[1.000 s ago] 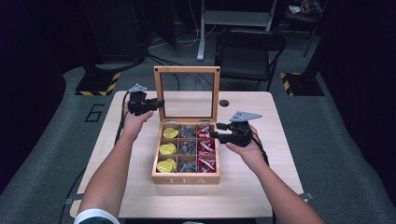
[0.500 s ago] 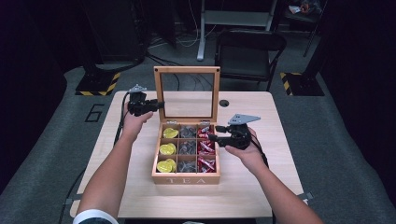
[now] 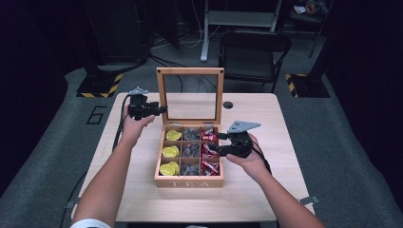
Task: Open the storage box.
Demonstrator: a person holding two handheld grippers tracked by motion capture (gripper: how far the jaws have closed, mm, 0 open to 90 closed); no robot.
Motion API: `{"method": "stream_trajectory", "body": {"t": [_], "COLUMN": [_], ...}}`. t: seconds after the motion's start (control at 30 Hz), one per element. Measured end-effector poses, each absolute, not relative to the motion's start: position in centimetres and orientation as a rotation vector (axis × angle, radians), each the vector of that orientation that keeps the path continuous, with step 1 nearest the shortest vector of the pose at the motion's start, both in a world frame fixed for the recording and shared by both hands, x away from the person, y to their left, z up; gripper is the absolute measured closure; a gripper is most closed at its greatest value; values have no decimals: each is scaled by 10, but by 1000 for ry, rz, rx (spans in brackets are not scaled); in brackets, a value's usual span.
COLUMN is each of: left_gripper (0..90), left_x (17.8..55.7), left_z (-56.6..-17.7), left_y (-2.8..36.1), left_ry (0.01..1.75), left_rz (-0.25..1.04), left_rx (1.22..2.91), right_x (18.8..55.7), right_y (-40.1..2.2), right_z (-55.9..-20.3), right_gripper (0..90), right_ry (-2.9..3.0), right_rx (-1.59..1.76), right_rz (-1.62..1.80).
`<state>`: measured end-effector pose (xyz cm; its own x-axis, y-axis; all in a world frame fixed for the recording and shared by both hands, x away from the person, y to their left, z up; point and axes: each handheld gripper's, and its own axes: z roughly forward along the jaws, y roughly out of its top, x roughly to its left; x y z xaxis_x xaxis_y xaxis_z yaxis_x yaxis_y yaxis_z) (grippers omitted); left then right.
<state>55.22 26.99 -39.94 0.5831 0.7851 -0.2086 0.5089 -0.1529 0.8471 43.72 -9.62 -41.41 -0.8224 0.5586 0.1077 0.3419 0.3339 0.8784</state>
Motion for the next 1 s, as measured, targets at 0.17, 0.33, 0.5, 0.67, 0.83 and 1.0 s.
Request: {"method": "stream_trajectory", "body": {"t": [0.17, 0.33, 0.5, 0.67, 0.83, 1.0], "left_gripper": [443, 446, 413, 371, 380, 388], "left_x": [544, 533, 520, 508, 494, 484], "left_z": [-389, -379, -375, -373, -374, -378], "left_y": [271, 272, 275, 280, 281, 280], "left_ry": [1012, 1002, 1017, 1018, 974, 959], "left_rz": [351, 361, 360, 352, 362, 366], "left_rx": [1827, 1828, 1793, 1795, 1820, 1827], "right_x": [430, 424, 419, 412, 407, 404], "right_y": [-93, -90, -88, -86, -86, -84], "right_z": [-414, -413, -411, -410, -410, -413], "right_gripper": [441, 437, 407, 387, 431, 489], "right_ry": [2403, 2414, 2406, 2413, 2412, 2444], "right_rx": [791, 795, 818, 811, 775, 760], "right_rz": [1473, 1467, 1491, 1471, 1462, 1427]}}
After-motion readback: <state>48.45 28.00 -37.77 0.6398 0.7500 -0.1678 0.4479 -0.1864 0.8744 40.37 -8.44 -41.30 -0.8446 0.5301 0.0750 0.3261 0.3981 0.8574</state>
